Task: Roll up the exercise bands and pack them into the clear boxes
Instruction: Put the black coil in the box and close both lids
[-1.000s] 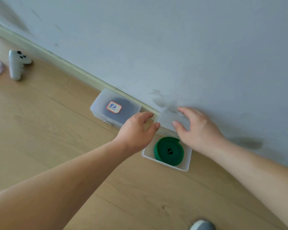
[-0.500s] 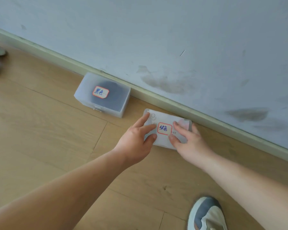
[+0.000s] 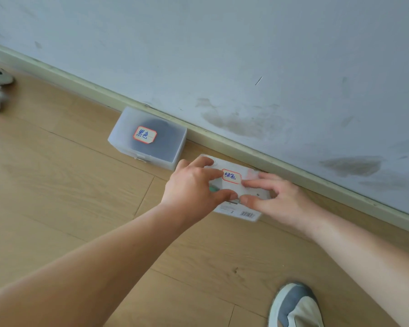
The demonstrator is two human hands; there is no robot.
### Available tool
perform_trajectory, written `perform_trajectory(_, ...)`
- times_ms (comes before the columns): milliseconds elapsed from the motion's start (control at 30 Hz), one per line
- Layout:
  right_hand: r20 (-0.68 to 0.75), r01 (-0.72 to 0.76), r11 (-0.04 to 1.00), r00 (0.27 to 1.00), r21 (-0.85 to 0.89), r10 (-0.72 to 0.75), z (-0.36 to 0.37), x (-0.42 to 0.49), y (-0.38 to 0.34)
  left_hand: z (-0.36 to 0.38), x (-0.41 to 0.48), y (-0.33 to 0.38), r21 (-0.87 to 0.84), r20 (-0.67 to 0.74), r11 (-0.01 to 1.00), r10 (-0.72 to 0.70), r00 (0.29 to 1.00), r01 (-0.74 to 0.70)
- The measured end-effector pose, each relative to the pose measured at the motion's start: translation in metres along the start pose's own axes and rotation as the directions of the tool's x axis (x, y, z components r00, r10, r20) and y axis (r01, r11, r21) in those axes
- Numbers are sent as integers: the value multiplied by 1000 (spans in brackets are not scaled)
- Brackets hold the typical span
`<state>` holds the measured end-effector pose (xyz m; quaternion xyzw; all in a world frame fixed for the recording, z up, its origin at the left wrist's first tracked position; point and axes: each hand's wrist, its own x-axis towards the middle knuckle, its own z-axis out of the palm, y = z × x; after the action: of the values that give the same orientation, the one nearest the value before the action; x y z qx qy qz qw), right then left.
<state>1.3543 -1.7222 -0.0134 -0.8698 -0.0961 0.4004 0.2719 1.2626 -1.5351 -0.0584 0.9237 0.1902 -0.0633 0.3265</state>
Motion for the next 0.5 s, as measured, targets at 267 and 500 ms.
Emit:
perform_trajectory(267, -159, 87, 992, 982, -95, -101, 6, 23, 12, 1, 10, -7, 3, 24, 1000, -23, 999, 23)
perform_trajectory(500, -178, 174, 933, 955, -316, -239, 0, 37, 5, 0, 21, -4, 41, -74, 968, 252, 965, -249)
